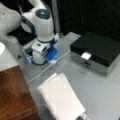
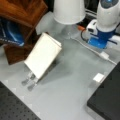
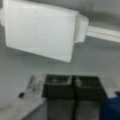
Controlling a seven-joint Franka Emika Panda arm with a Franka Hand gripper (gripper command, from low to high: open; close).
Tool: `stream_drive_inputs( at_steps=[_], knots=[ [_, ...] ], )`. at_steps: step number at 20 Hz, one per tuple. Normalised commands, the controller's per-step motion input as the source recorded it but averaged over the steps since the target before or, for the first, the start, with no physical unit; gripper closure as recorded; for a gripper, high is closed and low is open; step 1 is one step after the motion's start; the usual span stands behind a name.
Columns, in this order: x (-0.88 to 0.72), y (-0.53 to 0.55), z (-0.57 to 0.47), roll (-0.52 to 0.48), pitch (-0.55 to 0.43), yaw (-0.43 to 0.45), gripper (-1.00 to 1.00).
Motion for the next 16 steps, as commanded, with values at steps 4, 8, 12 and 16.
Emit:
stream_drive_inputs(
  at_steps=[4, 8, 12, 16],
  knots=[
    [-0.25, -0.03, -0.28, 0.08, -0.247, 0.061, 1.0],
    [-0.24, -0.07, -0.3, 0.104, -0.273, 0.071, 1.0],
    [-0.28, -0.09, -0.24, 0.113, -0.271, 0.067, 1.0],
    [-0.3, -0.1, -0.22, 0.119, -0.278, 0.043, 1.0]
  ],
)
